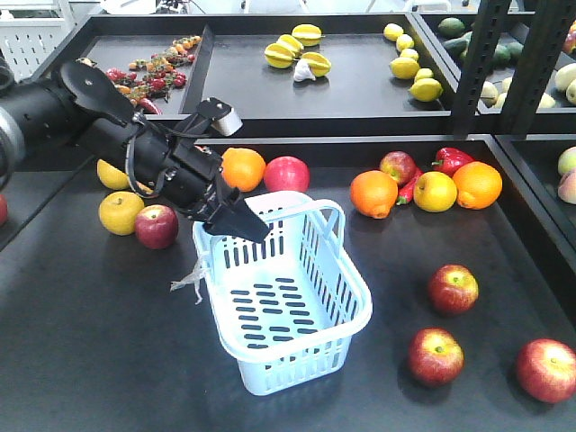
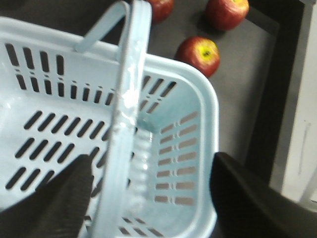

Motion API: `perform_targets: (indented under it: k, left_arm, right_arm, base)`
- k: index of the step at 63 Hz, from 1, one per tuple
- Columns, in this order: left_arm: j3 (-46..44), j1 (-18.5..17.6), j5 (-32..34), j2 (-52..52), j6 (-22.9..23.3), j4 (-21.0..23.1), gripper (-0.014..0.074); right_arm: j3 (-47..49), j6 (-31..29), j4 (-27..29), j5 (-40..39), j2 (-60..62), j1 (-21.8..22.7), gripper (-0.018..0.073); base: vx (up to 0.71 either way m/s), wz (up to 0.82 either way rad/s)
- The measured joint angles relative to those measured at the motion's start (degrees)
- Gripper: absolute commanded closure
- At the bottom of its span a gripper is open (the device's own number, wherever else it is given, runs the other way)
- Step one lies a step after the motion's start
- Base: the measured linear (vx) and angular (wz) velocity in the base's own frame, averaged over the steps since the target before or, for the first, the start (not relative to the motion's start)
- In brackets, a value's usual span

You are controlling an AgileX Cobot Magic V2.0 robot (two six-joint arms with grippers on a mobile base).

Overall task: Pick three apples into basket with both arms
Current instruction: 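Lower the light-blue basket onto the table with the left gripper, then open the left gripper and withdraw it from the basket handle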

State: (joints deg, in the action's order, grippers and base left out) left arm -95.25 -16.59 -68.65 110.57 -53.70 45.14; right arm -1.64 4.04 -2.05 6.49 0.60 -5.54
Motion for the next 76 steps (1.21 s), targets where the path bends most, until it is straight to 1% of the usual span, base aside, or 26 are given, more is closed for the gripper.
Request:
perform_targets:
  k: [5, 6, 9, 10, 22, 27, 34, 40, 42, 53, 61, 68, 76]
  left_arm:
    - [0.0, 0.0, -0.8, -2.4, 3.6, -2.3, 0.0444]
    - [0.0, 0.0, -0.8, -3.0, 4.3, -2.8, 0.0486]
    - [0.0, 0.0, -1.1, -5.5, 6.6, -4.8, 0.0566]
    - [0.0, 0.0, -1.3, -6.2, 7.6, -5.8, 0.0604]
    - [0.0, 0.0, -2.2, -18.2, 16.6, -16.0, 0.0604]
    - [1.0, 0.0, -2.3, -24.4, 18.1, -18.0, 0.0604]
    - [6.0, 0.0, -2.5, -34.3, 19.0, -18.6, 0.0604]
    - [13.9, 0.0, -1.1, -45.0, 19.3, -18.4, 0.0604]
    - [17.0, 0.0, 0.0, -47.9, 19.6, -18.3, 0.0604]
    - [34.7, 0.0, 10.6, -68.5, 21.5, -17.7, 0.0604]
    - [47.7, 0.0, 18.0, -82.3, 27.1, -17.6, 0.0604]
    - [57.2, 0.0, 22.5, -92.9, 28.6, -17.5, 0.0604]
    - [66.0, 0.0, 25.2, -100.1, 29.3, -17.5, 0.0604]
  right_arm:
    - [0.0, 0.0, 0.0, 0.0, 0.0, 0.0, 0.0561]
    - [0.0, 0.0, 0.0, 0.0, 0.0, 0.0, 0.0561]
    - [0.0, 0.0, 0.0, 0.0, 0.0, 0.0, 0.0561]
    - [0.0, 0.0, 0.0, 0.0, 0.0, 0.0, 0.0561]
    - [0.0, 0.0, 0.0, 0.0, 0.0, 0.0, 0.0561]
    - [0.0, 0.0, 0.0, 0.0, 0.0, 0.0, 0.0561]
    - [0.0, 0.0, 0.0, 0.0, 0.0, 0.0, 0.0561]
    - [0.0, 0.0, 0.0, 0.0, 0.0, 0.0, 0.0561]
    - [0.0, 0.0, 0.0, 0.0, 0.0, 0.0, 0.0561]
    - [0.0, 0.0, 0.0, 0.0, 0.0, 0.0, 0.0561]
    - [0.0, 0.0, 0.0, 0.0, 0.0, 0.0, 0.0561]
    - [0.0, 0.0, 0.0, 0.0, 0.0, 0.0, 0.0561]
    - [0.0, 0.0, 0.0, 0.0, 0.0, 0.0, 0.0561]
  base:
    - [0.00, 0.00]
    - [0.00, 0.00]
    - [0.00, 0.00]
    - [0.00, 0.00]
    - [0.00, 0.00]
    - [0.00, 0.00]
    - [0.00, 0.00]
    - [0.00, 0.00]
    - [0.00, 0.00]
    - [0.00, 0.00]
    - [0.00, 0.00]
    - [0.00, 0.00]
    - [0.00, 0.00]
